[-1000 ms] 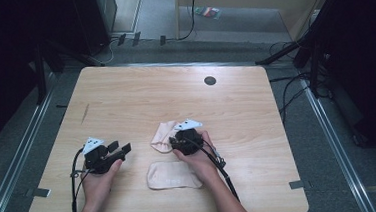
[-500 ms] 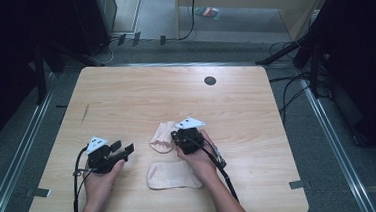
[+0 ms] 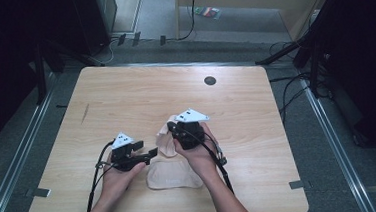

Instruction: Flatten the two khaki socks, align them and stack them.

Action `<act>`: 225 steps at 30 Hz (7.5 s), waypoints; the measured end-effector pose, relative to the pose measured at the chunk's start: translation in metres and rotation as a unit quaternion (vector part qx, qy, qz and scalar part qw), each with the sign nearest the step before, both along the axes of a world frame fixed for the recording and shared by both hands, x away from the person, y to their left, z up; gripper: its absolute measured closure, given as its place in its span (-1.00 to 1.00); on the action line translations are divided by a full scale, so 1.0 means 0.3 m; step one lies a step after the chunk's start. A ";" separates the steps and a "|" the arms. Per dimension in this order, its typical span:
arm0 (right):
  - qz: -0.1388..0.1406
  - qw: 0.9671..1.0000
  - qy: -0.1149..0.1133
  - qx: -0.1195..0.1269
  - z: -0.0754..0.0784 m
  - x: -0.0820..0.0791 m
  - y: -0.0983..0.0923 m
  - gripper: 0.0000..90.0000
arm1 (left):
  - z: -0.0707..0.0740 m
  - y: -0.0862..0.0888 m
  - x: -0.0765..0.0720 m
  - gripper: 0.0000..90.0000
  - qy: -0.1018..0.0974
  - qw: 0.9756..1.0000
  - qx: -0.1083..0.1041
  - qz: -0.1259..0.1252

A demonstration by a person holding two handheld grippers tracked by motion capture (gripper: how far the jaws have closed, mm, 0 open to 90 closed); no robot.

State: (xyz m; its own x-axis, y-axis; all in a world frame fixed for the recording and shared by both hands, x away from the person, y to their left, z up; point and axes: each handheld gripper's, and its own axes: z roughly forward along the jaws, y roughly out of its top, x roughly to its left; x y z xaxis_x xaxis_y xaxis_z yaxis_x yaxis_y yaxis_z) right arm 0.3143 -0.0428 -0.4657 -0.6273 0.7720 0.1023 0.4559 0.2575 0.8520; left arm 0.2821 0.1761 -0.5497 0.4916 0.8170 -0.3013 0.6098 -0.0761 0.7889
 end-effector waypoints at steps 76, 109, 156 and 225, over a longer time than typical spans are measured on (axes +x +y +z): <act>0.007 0.997 0.045 0.070 -0.114 -0.218 -0.282 1.00 | 0.091 0.063 -0.115 0.97 -0.004 0.992 -0.002 -0.129; 0.157 0.988 0.006 -0.008 -0.234 -0.118 -0.124 0.54 | 0.024 0.121 -0.012 0.99 0.077 0.994 -0.059 -0.049; 0.099 0.993 -0.016 0.055 0.007 -0.237 -0.236 1.00 | 0.138 0.118 -0.139 0.99 0.017 0.986 -0.022 -0.166; -0.019 0.996 0.083 -0.026 -0.272 -0.093 -0.313 0.49 | -0.007 0.042 -0.026 0.73 0.052 0.998 0.035 -0.030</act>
